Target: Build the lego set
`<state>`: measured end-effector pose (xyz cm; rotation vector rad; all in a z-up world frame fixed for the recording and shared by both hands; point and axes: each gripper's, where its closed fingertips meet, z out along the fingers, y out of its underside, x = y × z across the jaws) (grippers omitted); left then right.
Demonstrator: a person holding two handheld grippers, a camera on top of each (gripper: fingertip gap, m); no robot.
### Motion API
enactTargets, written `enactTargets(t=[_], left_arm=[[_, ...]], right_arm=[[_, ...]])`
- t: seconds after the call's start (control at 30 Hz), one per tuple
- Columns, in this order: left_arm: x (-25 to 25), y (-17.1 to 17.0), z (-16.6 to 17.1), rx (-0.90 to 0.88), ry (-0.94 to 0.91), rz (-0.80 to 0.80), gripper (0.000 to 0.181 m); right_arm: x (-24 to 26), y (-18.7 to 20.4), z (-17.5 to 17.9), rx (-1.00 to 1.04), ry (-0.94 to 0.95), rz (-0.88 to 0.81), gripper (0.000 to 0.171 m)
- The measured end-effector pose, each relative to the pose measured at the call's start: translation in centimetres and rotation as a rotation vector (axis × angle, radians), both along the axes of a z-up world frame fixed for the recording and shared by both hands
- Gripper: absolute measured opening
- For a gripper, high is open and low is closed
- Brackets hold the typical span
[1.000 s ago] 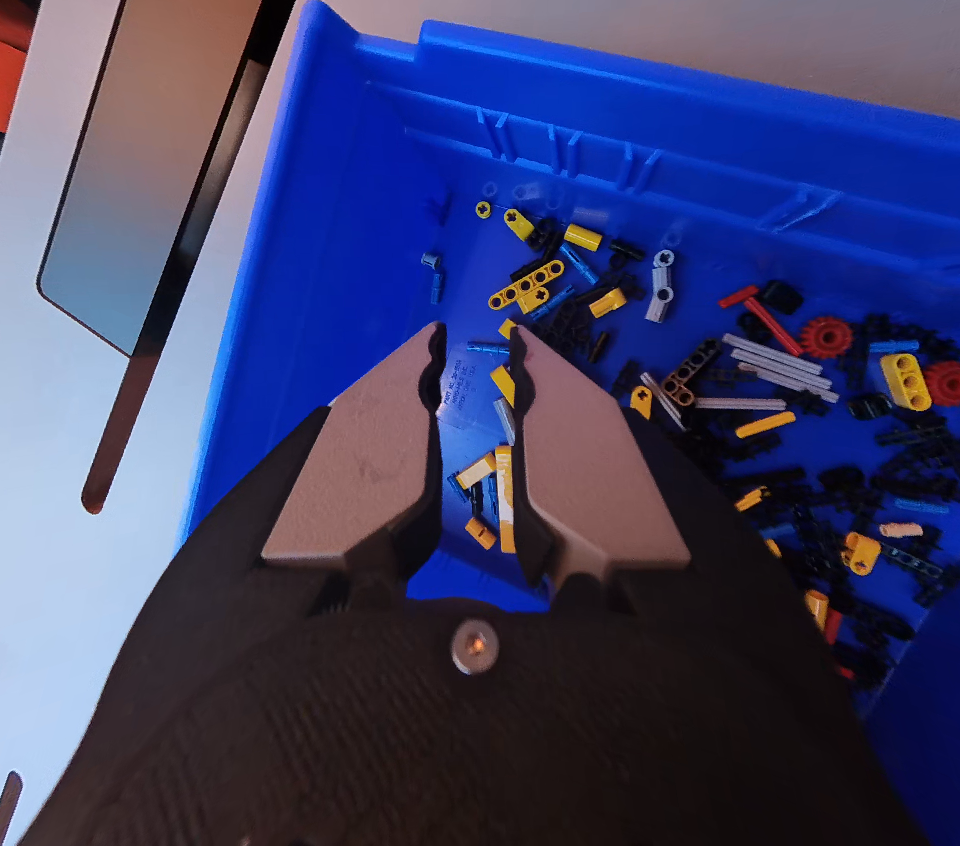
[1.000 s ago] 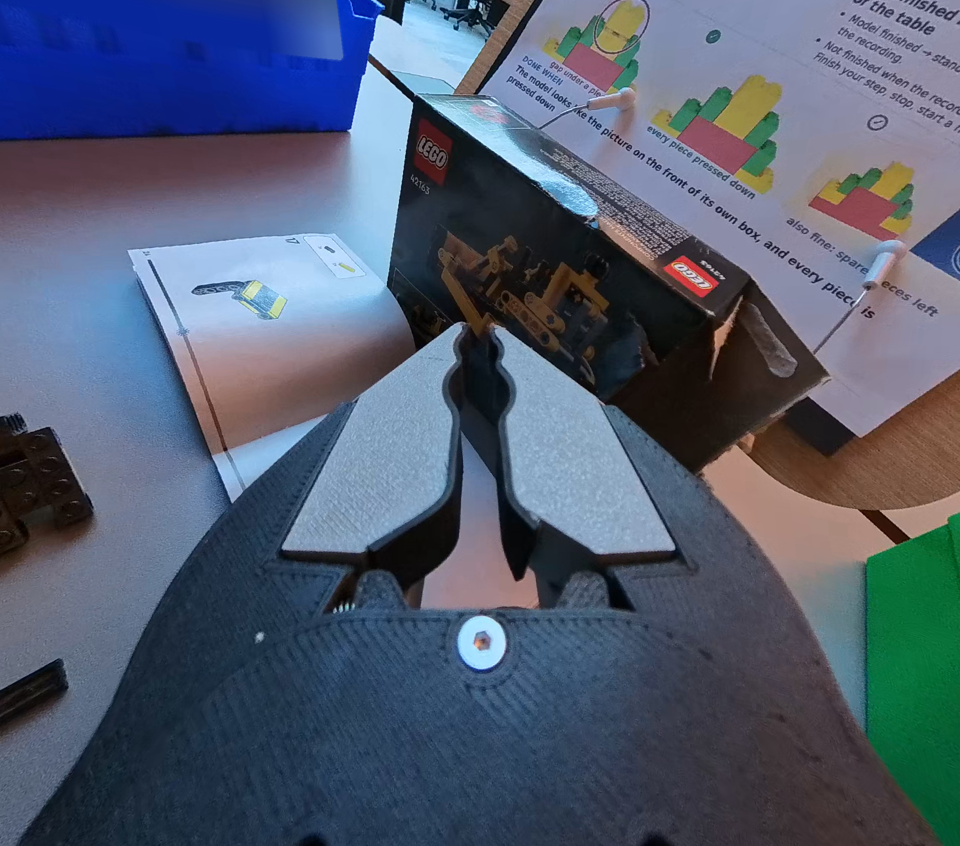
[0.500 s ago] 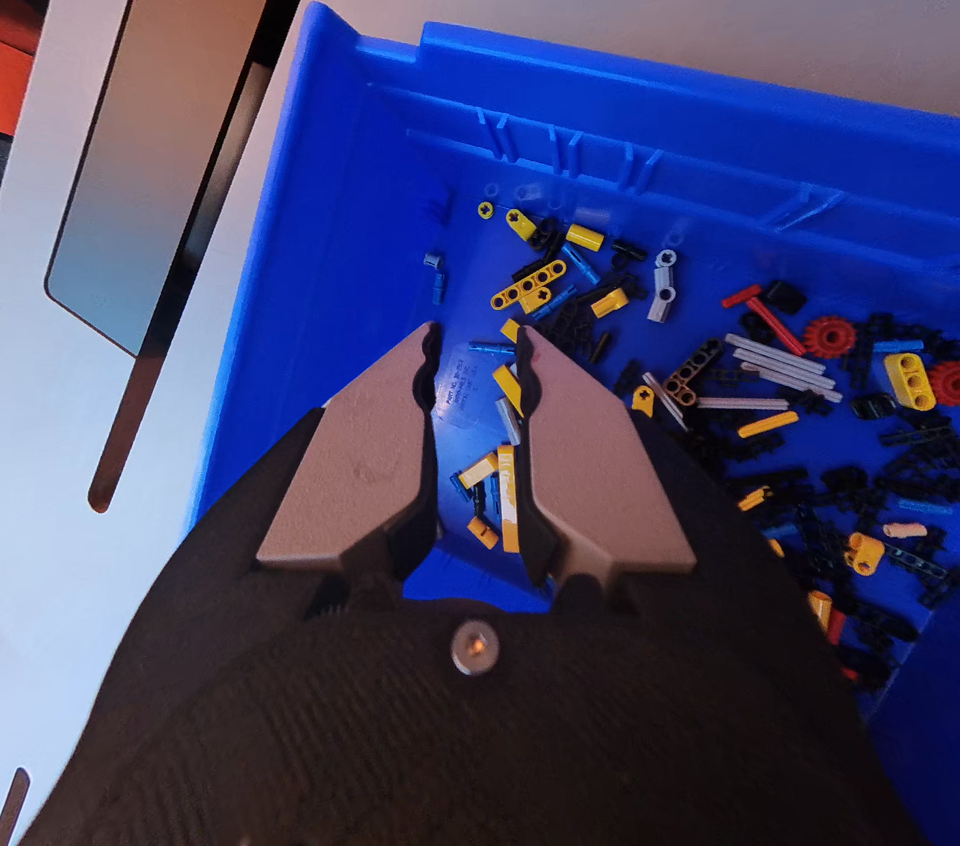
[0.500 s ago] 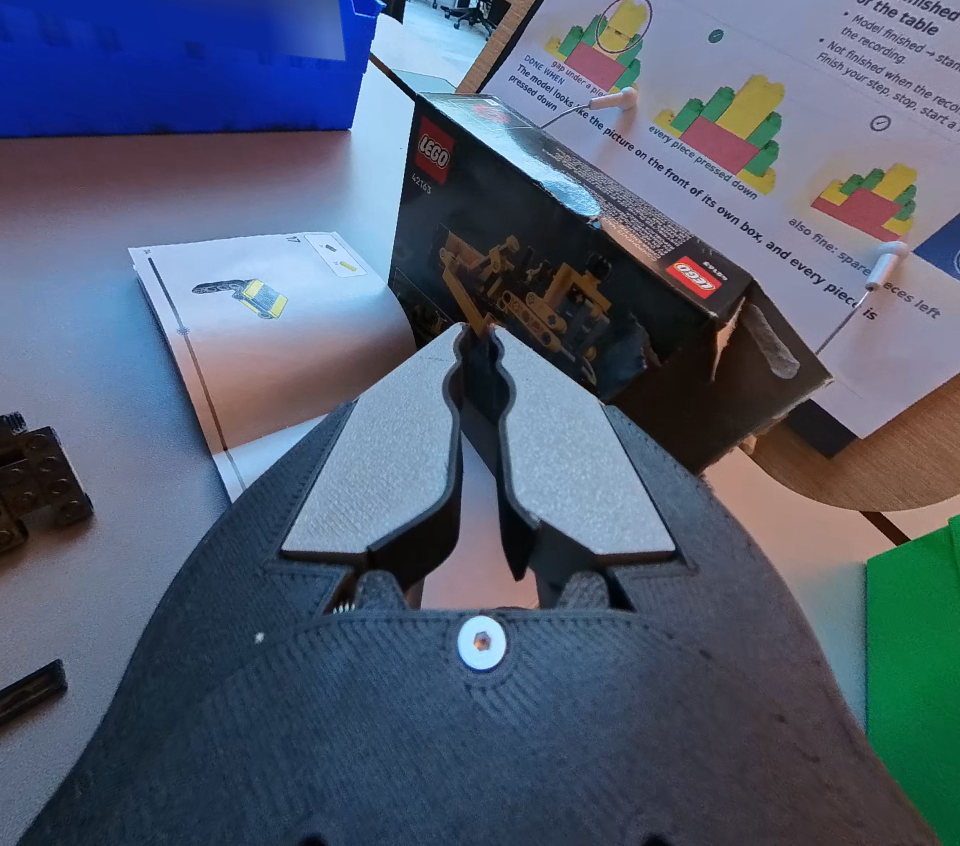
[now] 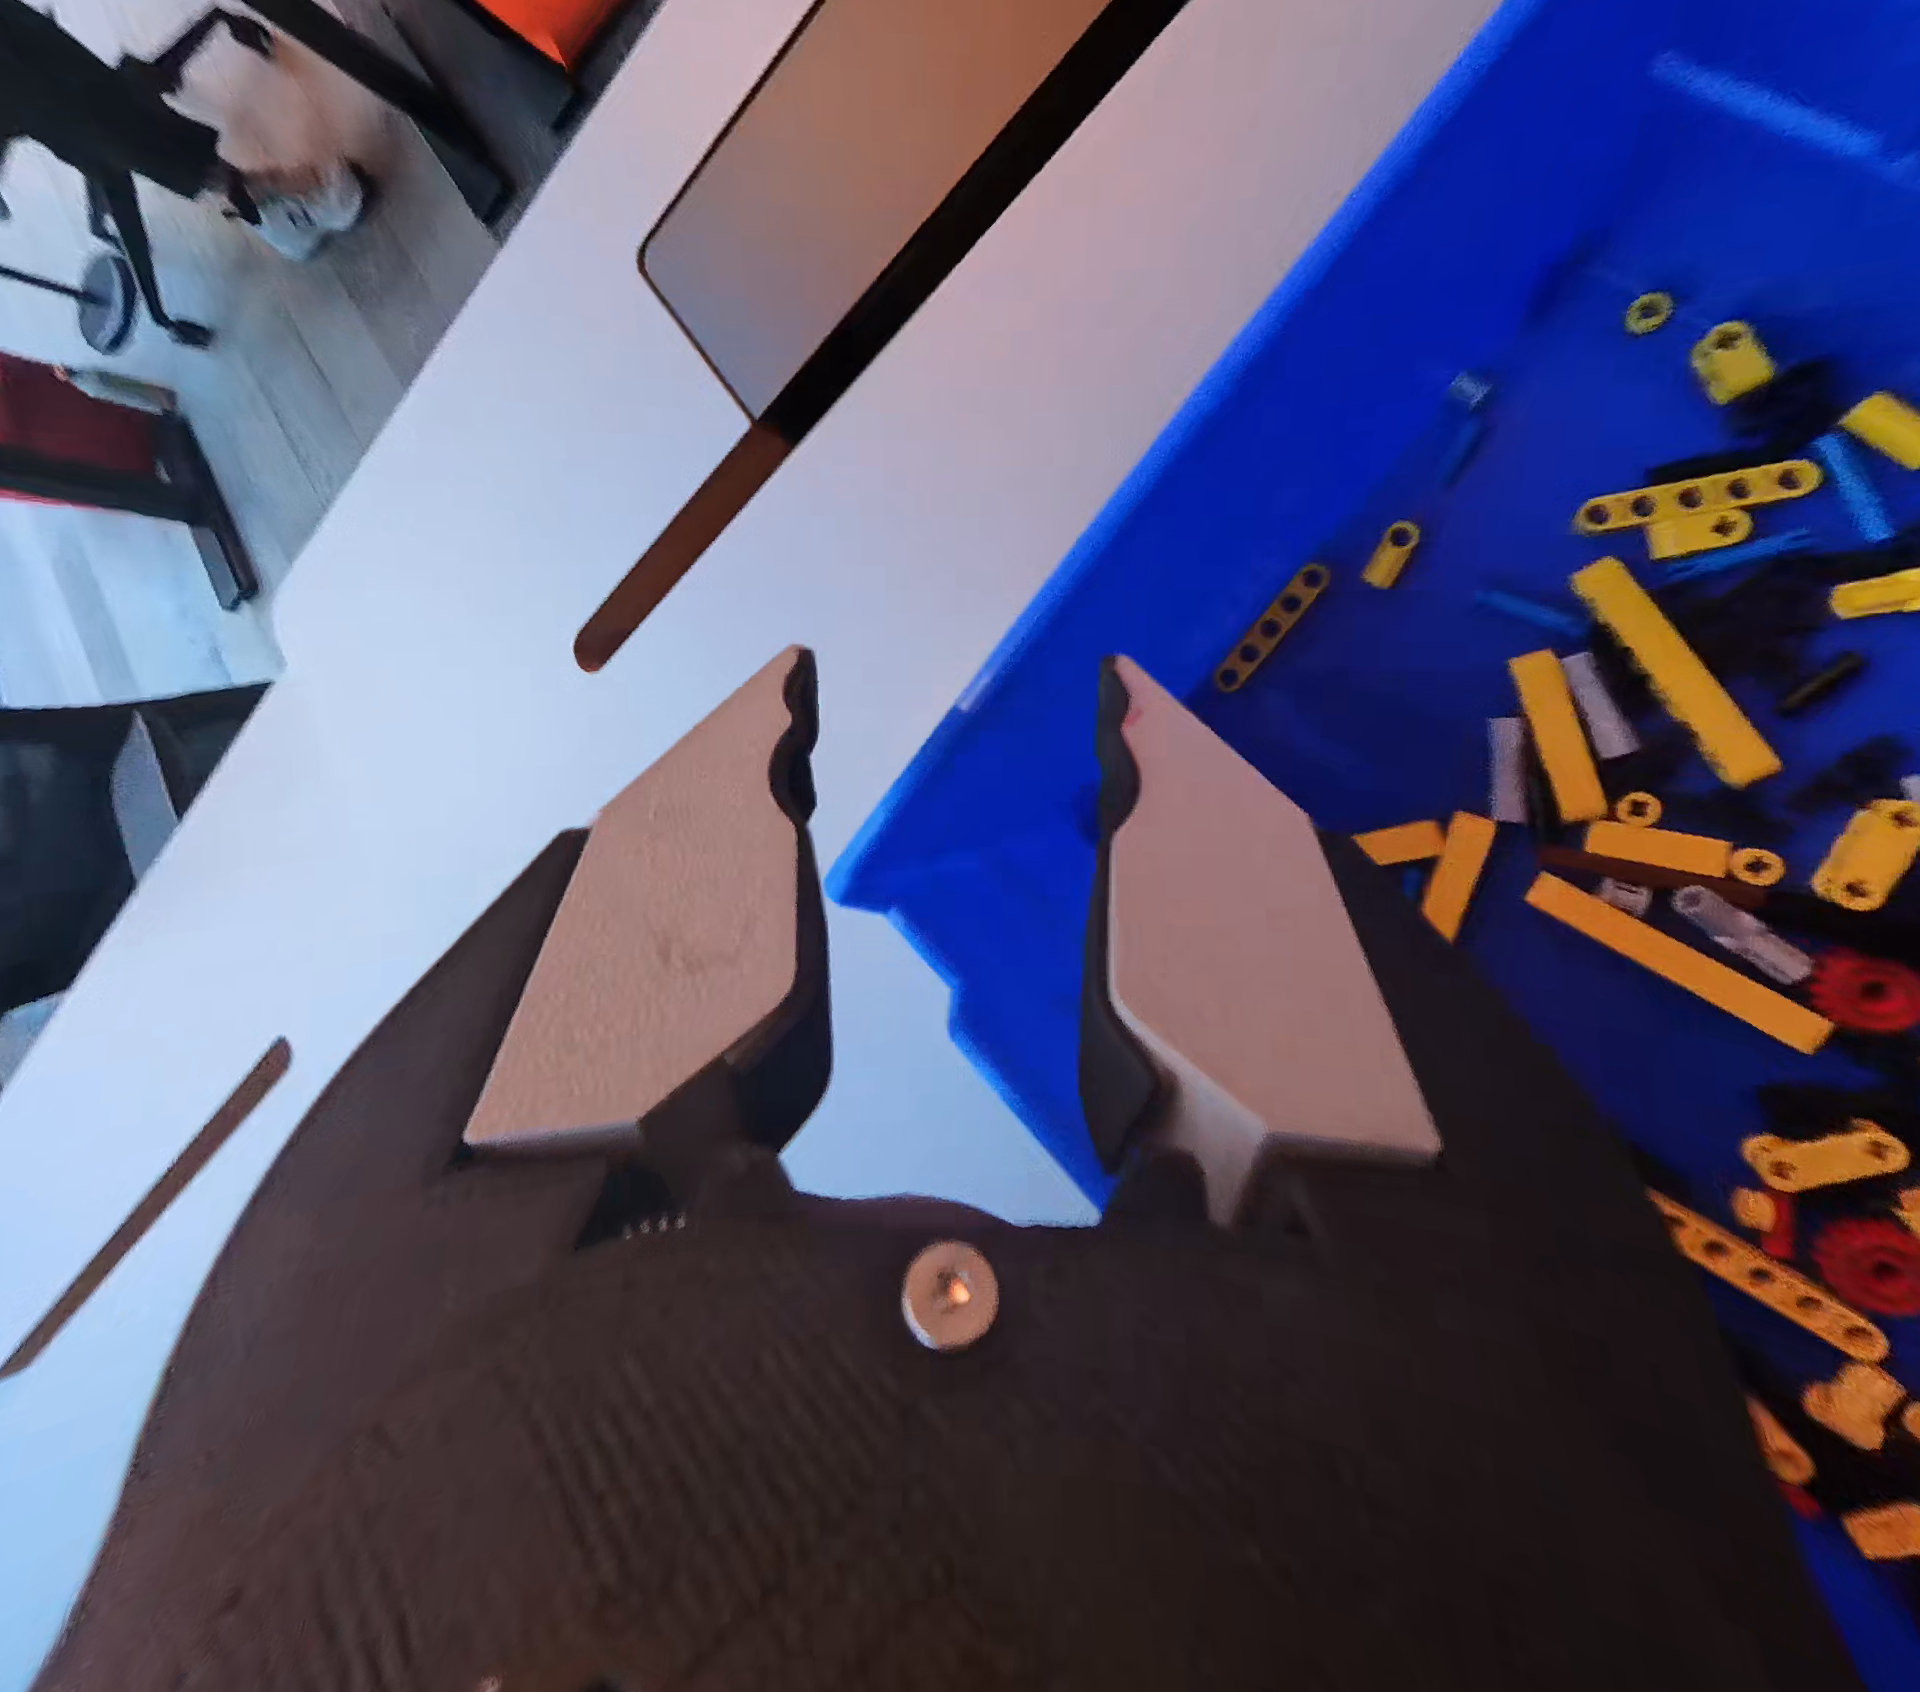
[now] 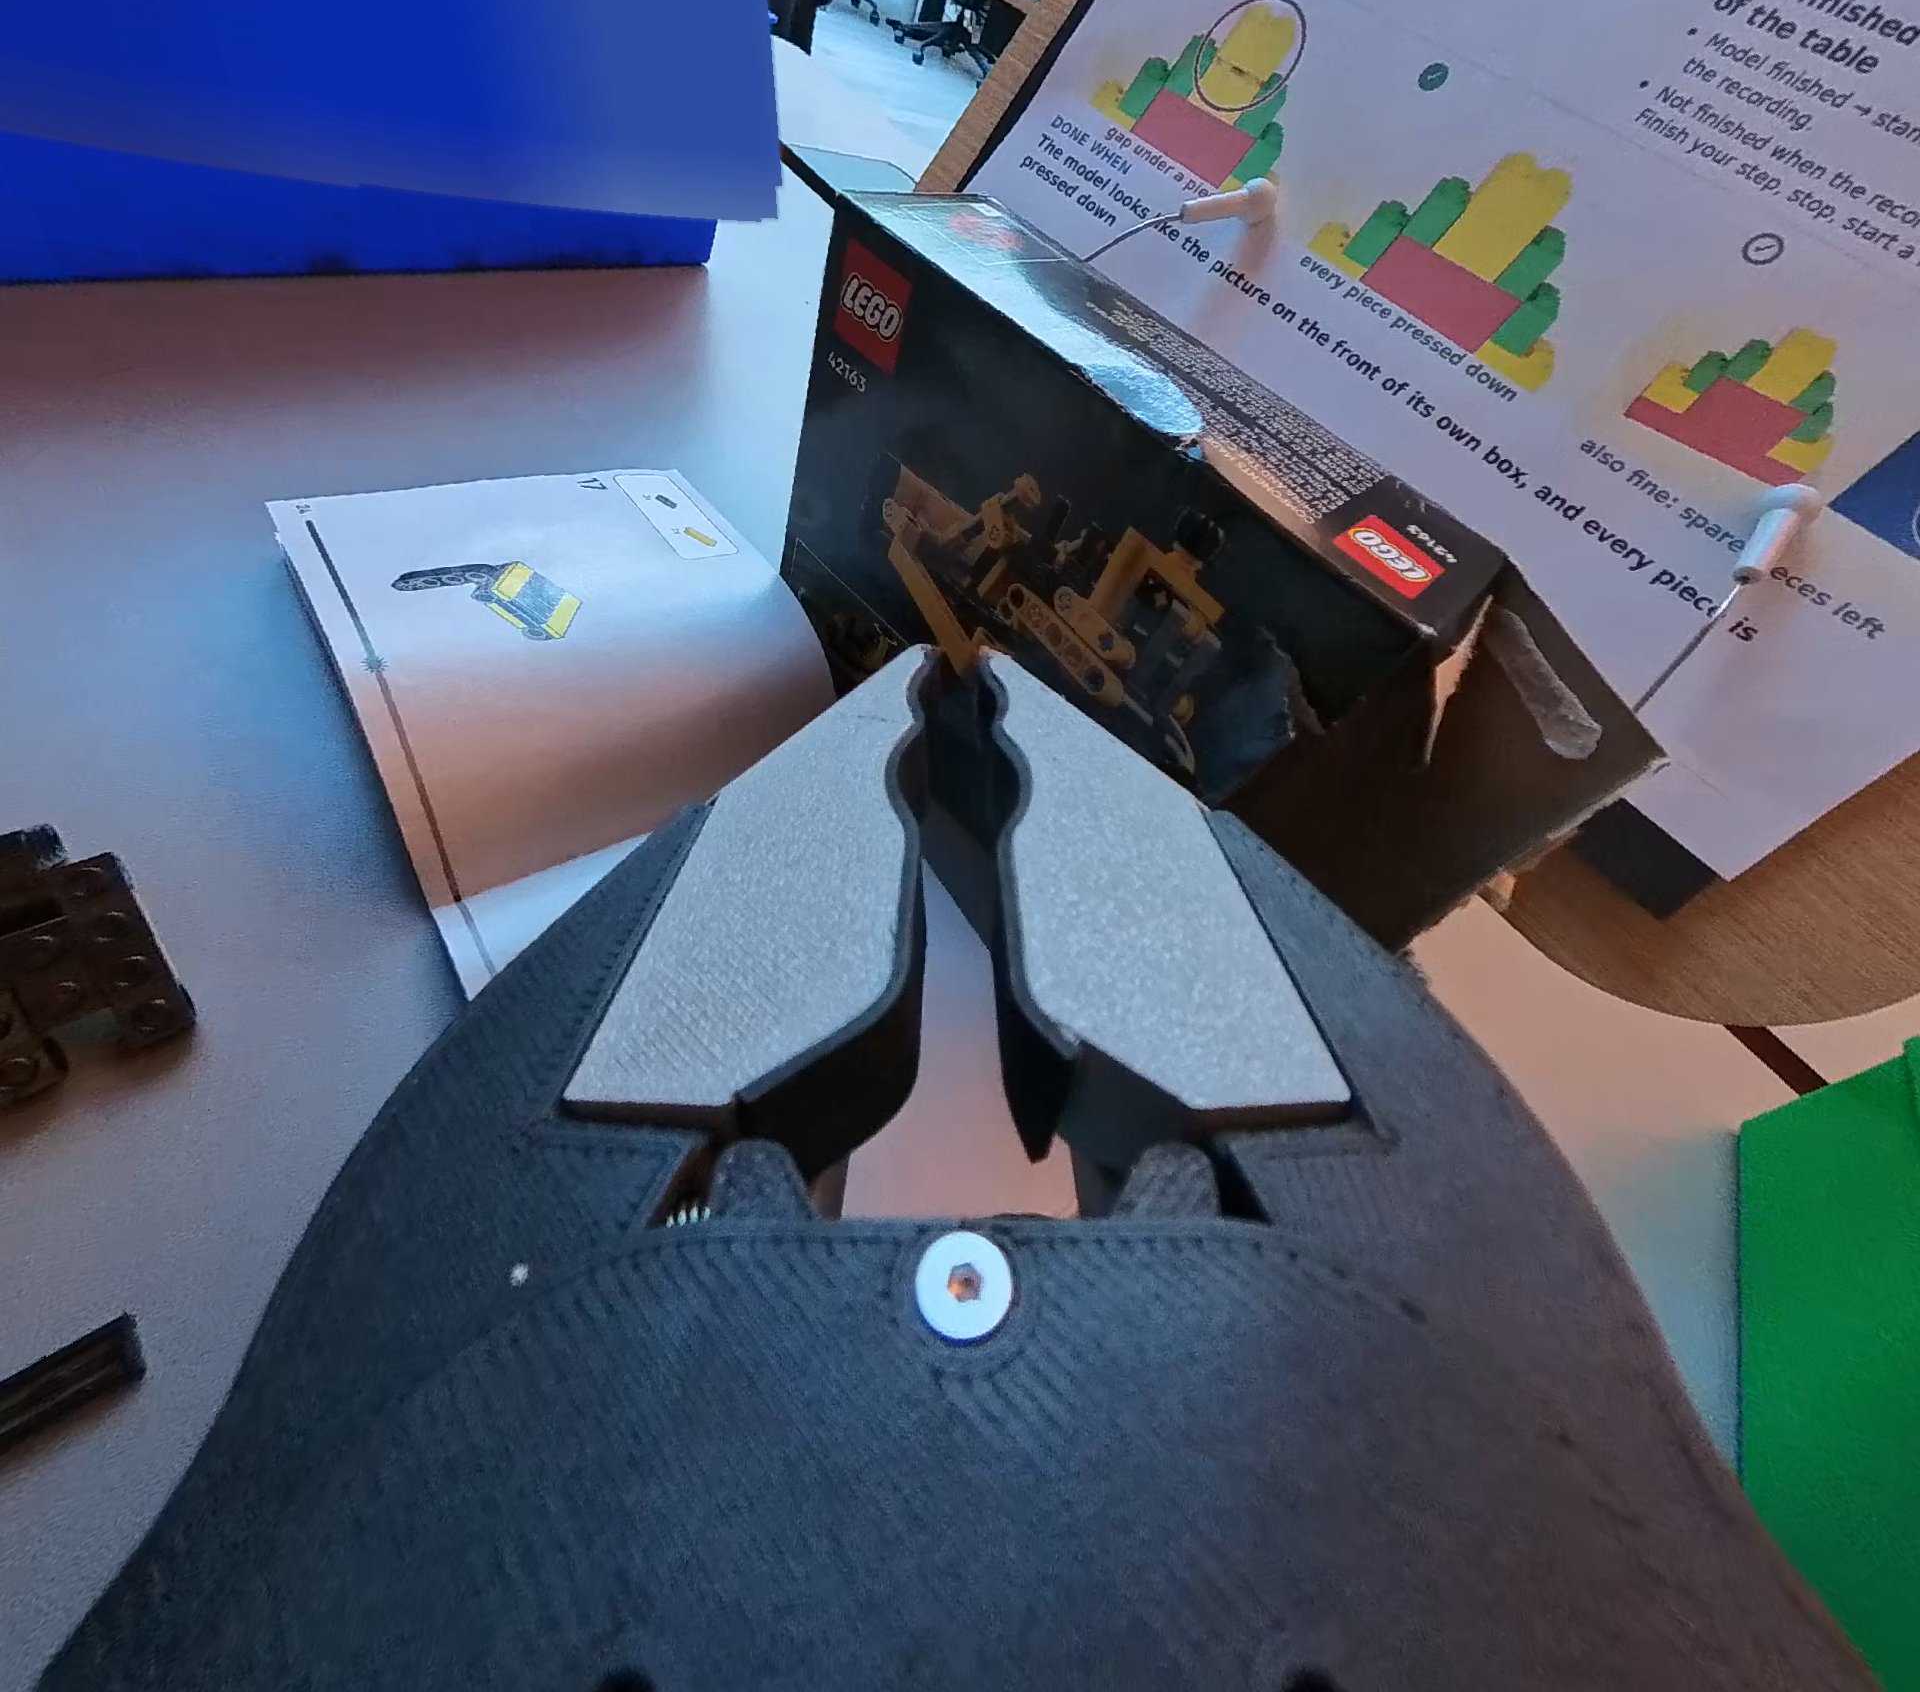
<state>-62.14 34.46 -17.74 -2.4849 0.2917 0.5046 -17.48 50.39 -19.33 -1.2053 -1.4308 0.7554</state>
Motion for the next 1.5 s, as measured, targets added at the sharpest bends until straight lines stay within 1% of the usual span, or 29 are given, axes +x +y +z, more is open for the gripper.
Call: enactTargets(t=[0.03, 0.1, 0.2, 0.23, 0.47, 0.53, 0.63, 0.7, 0.83, 0.93, 1.23, 1.3, 1.33, 1.43, 1.5], left_arm=[[-0.4, -0.1, -0.7, -0.021, -0.014, 0.011, 0.053], [-1.0, -0.4, -2.2, -0.073, -0.037, 0.029, 0.063], [-1.2, -0.7, -4.2, -0.146, -0.045, 0.028, 0.064], [-1.2, -0.8, -4.6, -0.166, -0.037, 0.028, 0.069], [-1.1, -0.8, -4.4, -0.165, -0.048, 0.019, 0.065], [-0.9, -0.5, -3.6, -0.135, -0.045, 0.001, 0.059], [-0.7, -0.2, -1.7, -0.059, -0.061, -0.004, 0.056], [-0.8, -0.4, -1.2, -0.040, -0.064, -0.002, 0.054], [-0.5, -0.8, -2.8, -0.104, -0.105, -0.011, 0.053], [-0.7, -0.9, -4.3, -0.158, -0.093, -0.005, 0.068], [-1.0, -0.8, -4.7, -0.164, -0.078, -0.001, 0.070], [-1.0, -0.7, -4.7, -0.163, -0.078, -0.002, 0.070], [-1.0, -0.7, -4.7, -0.162, -0.079, -0.002, 0.070], [-1.0, -0.7, -4.7, -0.160, -0.077, -0.003, 0.070], [-1.0, -0.7, -4.7, -0.161, -0.074, -0.002, 0.070]], right_arm=[[0.0, -0.1, 0.0, 0.001, -0.001, 0.002, 0.002], [0.0, -0.1, -0.1, 0.001, -0.003, 0.005, 0.002], [0.0, -0.1, 0.0, -0.001, 0.001, 0.004, 0.002], [0.0, 0.0, 0.0, -0.003, 0.002, 0.003, 0.002], [0.0, -0.2, -0.1, -0.003, -0.005, 0.009, 0.002], [0.0, -0.2, -0.1, -0.004, -0.002, 0.012, 0.002], [-0.1, -0.2, -0.1, -0.005, -0.003, 0.012, 0.002], [-0.1, -0.1, -0.2, -0.005, -0.008, 0.009, 0.002], [-0.1, 0.0, -0.2, -0.001, -0.007, 0.003, 0.002], [-0.1, 0.0, -0.2, -0.002, -0.009, 0.000, 0.002], [0.3, -0.1, 0.6, -0.035, 0.027, 0.021, 0.002], [0.7, -1.3, 0.6, -0.088, -0.019, 0.093, 0.008], [1.1, -2.6, 0.6, -0.130, -0.064, 0.144, 0.009], [2.8, -8.4, 0.9, -0.234, -0.128, 0.276, 0.012], [3.5, -13.1, -0.1, -0.281, -0.189, 0.362, 0.012]])
